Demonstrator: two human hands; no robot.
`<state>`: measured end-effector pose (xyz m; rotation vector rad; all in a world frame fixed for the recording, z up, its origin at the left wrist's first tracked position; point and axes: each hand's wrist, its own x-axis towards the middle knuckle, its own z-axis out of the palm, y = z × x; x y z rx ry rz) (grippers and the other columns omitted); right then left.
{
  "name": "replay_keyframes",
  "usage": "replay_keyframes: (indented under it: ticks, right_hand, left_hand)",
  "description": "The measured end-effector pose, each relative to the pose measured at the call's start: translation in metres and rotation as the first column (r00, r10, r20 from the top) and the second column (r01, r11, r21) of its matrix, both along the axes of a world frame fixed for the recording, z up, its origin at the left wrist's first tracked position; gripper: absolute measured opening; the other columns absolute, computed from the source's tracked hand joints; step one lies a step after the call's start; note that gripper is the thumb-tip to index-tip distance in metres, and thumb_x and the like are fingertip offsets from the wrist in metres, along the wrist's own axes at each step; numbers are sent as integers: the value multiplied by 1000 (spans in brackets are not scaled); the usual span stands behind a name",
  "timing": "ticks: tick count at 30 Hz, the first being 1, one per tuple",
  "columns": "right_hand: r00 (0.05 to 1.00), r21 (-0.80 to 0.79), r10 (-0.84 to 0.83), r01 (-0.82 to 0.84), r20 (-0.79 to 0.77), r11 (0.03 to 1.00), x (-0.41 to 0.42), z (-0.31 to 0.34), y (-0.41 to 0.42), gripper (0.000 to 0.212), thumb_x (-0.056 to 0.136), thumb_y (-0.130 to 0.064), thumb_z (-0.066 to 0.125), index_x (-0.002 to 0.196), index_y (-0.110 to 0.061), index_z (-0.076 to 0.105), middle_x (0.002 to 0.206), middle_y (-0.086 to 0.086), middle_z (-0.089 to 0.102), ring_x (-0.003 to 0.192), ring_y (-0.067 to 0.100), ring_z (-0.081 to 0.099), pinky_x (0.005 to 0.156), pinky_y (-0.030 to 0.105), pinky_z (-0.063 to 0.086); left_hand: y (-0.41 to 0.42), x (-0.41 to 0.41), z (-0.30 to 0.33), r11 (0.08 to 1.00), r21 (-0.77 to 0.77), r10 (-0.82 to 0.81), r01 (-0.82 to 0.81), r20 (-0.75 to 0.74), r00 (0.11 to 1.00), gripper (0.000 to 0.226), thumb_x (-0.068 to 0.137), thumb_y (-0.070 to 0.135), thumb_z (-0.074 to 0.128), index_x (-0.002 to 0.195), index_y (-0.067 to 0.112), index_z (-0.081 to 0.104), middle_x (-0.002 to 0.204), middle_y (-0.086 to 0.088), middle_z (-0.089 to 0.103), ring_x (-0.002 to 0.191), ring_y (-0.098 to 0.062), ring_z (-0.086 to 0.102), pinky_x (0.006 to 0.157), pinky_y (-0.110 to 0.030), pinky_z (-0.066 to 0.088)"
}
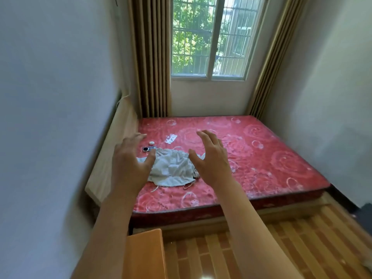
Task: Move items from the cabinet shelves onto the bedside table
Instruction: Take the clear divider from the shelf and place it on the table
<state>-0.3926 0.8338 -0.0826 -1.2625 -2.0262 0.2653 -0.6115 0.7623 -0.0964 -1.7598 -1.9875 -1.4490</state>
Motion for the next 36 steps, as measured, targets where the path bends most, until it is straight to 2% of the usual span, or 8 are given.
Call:
replay_keyframes:
  ticks: [5, 9, 14, 18, 22, 28, 33, 36]
  right_hand:
    - [993, 14, -103, 103, -57, 995, 59, 14, -6, 60, 97, -43, 59, 151, -20, 48, 157, -2, 45, 145, 21, 40, 119, 50, 36]
    - [981, 29, -172, 175, -92, 984, 117, 23, -11, 60, 98, -38, 63, 152, -19, 48, 158, -1, 45, 146, 20, 39, 120, 49, 36]
    - [959, 39, -269, 273, -92, 961, 208, 36, -14, 60, 98, -41, 60, 152, -20, 47, 157, -1, 45, 145, 20, 40, 119, 53, 38]
    - [937, 58, -332, 340, -109, 939, 284, 51, -15, 63, 94, -47, 53, 151, -20, 48, 156, -1, 46, 144, 20, 41, 116, 56, 41]
    - [905, 86, -417, 424, -87, 902, 365, 63, -19, 62, 97, -45, 59, 152, -20, 48, 158, 1, 46, 146, 21, 40, 119, 53, 38]
    - [839, 104, -541, 544, -63, 832, 491, 77, -33, 62, 95, -45, 55, 152, -22, 48, 160, 0, 44, 147, 21, 38, 120, 50, 33]
    - [786, 163, -616, 615, -49, 772, 579, 92, -47, 57, 99, -42, 58, 152, -22, 48, 161, 1, 43, 149, 21, 36, 120, 49, 32]
    - [744, 201, -667, 660, -40, 724, 625, 98, -61, 56, 99, -41, 58, 150, -20, 49, 158, 2, 46, 146, 22, 40, 119, 50, 35]
  left_hand:
    - [19, 48, 19, 996, 32, -88, 88, -16, 996, 49, 88, 21, 83, 134, 14, 67, 136, -7, 66, 127, -31, 58, 110, -39, 41]
    - [30, 98, 35, 985, 79, -152, 154, -30, 988, 45, 88, 16, 81, 131, 12, 68, 134, -9, 66, 127, -31, 58, 111, -35, 38]
    - [50, 178, 50, 964, 97, -247, 249, -37, 968, 45, 90, 30, 74, 130, 10, 69, 133, -10, 67, 127, -33, 60, 112, -48, 44]
    - [62, 261, 64, 935, 105, -332, 338, -71, 941, 47, 90, 34, 69, 130, 10, 69, 133, -9, 67, 128, -29, 59, 114, -41, 41]
    - [78, 342, 75, 907, 122, -397, 403, -71, 915, 44, 92, 26, 77, 132, 11, 68, 135, -9, 65, 130, -28, 56, 113, -32, 36]
    - [88, 474, 93, 832, 151, -531, 534, -63, 845, 44, 91, 19, 80, 132, 12, 69, 136, -9, 65, 131, -28, 55, 113, -47, 45]
    - [95, 568, 106, 761, 179, -624, 623, -56, 779, 44, 92, 22, 78, 134, 13, 68, 138, -6, 64, 131, -26, 54, 111, -44, 45]
    - [96, 618, 111, 717, 175, -677, 675, -56, 734, 45, 93, 24, 77, 135, 14, 67, 139, -4, 63, 132, -26, 54, 111, -47, 47]
